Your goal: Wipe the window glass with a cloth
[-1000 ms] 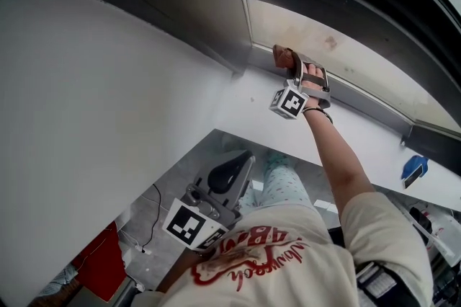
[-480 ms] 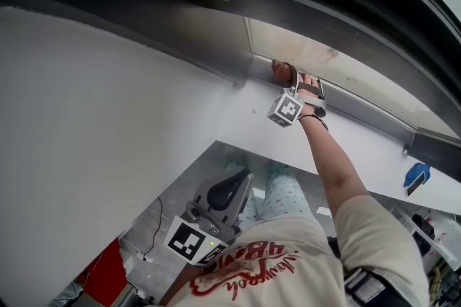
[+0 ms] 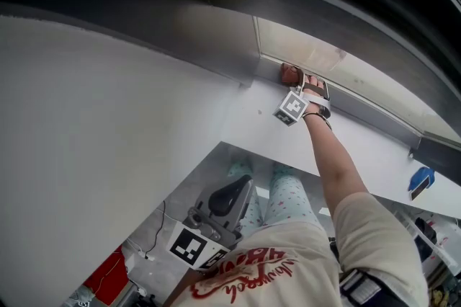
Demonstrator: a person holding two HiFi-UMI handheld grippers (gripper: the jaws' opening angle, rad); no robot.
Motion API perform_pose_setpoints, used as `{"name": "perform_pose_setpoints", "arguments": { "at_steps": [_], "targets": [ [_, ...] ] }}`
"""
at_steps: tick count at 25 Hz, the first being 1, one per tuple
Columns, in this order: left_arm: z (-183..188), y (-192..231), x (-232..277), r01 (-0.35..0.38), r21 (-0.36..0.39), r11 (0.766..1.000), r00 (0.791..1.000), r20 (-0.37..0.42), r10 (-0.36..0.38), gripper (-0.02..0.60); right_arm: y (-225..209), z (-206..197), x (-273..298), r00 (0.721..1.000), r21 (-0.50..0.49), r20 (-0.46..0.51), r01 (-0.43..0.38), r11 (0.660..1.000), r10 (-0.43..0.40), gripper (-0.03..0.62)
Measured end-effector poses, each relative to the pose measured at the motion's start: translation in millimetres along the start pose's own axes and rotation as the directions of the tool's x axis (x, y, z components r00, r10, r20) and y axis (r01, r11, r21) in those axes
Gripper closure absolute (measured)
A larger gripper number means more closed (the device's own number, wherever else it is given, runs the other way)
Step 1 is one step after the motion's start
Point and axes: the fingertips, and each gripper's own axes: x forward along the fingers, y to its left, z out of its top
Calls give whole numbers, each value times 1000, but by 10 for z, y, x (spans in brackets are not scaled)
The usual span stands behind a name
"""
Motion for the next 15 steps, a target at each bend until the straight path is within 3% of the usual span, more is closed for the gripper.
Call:
{"name": "perform_pose_setpoints", "arguments": {
  "at_steps": [4,7,11,15],
  "targets": [
    [-14,43,12,0,4,1000,1000,4,0,560,80,-66,90,999,-9,-22,-25,1000,25,513],
    [19,54,48,10,10,1000,1000,20,-11,560,-94,23,-30,1000,44,28,-9,999,7,513],
    [186,-93,64,67,42,997,997,47,-69,560,-637,233,-703,979,122,147,123,985,-141,513],
    [375,-267,19,142,96,985,986,71,-149,560,-1349,524,-1790,915,210,254,265,941,-315,513]
  ]
}}
